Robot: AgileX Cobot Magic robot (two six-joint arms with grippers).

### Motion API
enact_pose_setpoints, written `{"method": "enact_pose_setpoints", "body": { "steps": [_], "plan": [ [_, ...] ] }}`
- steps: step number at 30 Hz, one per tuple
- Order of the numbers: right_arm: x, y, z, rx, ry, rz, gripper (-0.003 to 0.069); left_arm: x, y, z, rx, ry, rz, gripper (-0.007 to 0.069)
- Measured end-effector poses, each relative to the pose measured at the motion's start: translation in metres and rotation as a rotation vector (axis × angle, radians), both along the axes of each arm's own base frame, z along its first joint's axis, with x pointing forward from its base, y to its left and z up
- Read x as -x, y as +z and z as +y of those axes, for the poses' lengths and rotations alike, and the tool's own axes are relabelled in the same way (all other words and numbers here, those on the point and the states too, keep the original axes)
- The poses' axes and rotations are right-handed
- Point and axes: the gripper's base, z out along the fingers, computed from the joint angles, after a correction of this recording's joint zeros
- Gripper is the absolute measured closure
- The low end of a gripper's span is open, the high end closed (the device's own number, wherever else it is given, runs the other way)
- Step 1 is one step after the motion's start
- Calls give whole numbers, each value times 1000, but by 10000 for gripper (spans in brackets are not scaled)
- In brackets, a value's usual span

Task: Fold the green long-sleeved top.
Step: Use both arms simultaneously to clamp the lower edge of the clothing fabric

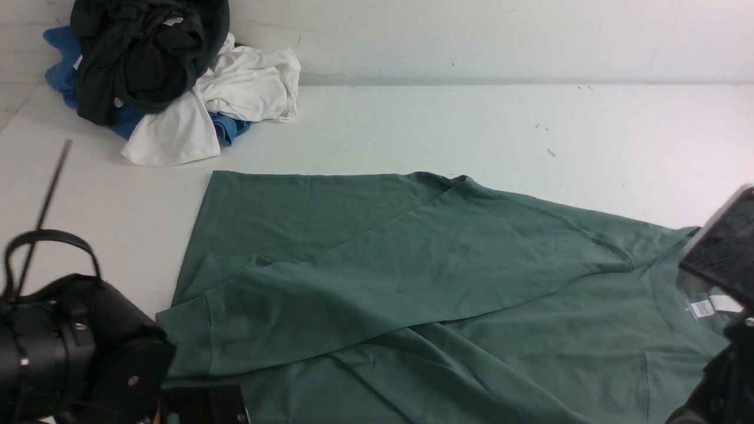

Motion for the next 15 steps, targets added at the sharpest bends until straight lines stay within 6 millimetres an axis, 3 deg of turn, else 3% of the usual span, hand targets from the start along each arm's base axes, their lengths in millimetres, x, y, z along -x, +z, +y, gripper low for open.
{"method": "enact_pose_setpoints", "body": {
  "steps": [1, 5, 8, 15],
  "plan": [
    [-1, -4, 1, 8, 9, 12, 191, 0, 1, 1, 5, 10, -4, 622],
    [-5, -54, 13, 44, 181, 108, 187, -1, 7, 8, 49, 86, -16, 622],
    [-2, -79, 19, 59, 320, 114, 187, -2, 7, 6, 67, 96, -21, 622],
    [-15, -100, 26, 113, 471, -11, 187, -4, 7, 4, 93, 100, -41, 622]
  ]
}}
